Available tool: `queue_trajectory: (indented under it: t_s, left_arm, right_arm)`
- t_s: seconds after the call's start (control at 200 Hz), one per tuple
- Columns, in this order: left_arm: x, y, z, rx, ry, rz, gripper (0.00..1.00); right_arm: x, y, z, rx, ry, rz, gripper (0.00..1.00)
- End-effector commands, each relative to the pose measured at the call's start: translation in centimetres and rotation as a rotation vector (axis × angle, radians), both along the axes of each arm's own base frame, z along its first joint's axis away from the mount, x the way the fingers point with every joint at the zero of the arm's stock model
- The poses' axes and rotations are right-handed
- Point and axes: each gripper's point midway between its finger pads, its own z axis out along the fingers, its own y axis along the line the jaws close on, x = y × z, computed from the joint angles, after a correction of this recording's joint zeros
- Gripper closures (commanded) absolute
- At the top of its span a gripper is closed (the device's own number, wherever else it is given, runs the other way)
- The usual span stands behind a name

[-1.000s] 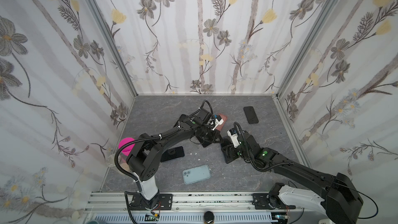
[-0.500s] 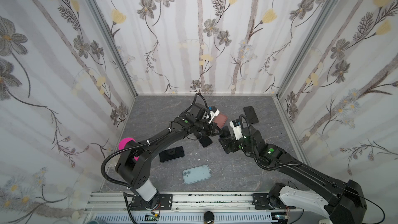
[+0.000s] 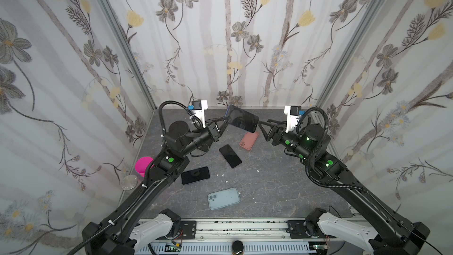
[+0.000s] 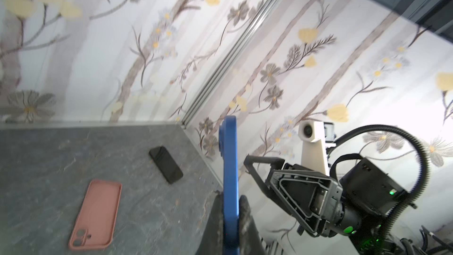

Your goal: Put the phone into the phone case

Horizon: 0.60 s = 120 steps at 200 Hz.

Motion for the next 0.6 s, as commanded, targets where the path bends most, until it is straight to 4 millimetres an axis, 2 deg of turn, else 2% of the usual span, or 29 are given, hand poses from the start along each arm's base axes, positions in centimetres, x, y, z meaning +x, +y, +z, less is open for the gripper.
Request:
queue_trajectory:
  t_s: [0.0,0.175,0.235,0.34,0.47,0.594]
  left_arm:
    - [-1.5,2.4,5.6,-0.187,-0.146,0.051,1.0]
    - [-3.2,2.4,7.4,-0.263,-0.174,-0.028,1.0]
    - [-3.9,2.2,7.9,-0.288,-0.186,-0.069,1.0]
    - [-4.8,2.2,8.3,-0.323,-0.199,-0.12,1.0]
    - [-5.7,2.0,8.5,-0.338,-0.204,-0.167,1.0]
    - [-6.5,2.0,8.5,-0.35,-0.208,-0.2,1.0]
  right_arm:
    - [-2.5,1.8,4.8,0.169,-0.079,0.203,0.36]
    - [-5.6,3.6,7.8,0.237,-0.147,0.437,0.47]
    - [-5.9,3.8,8.2,0.25,-0.147,0.467,0.5]
    - [-6.2,3.7,8.8,0.264,-0.153,0.478,0.62]
    - [-6.7,3.5,9.7,0.277,-0.173,0.487,0.64]
    - [-6.9,3.6,10.3,0.282,-0.178,0.499,0.57]
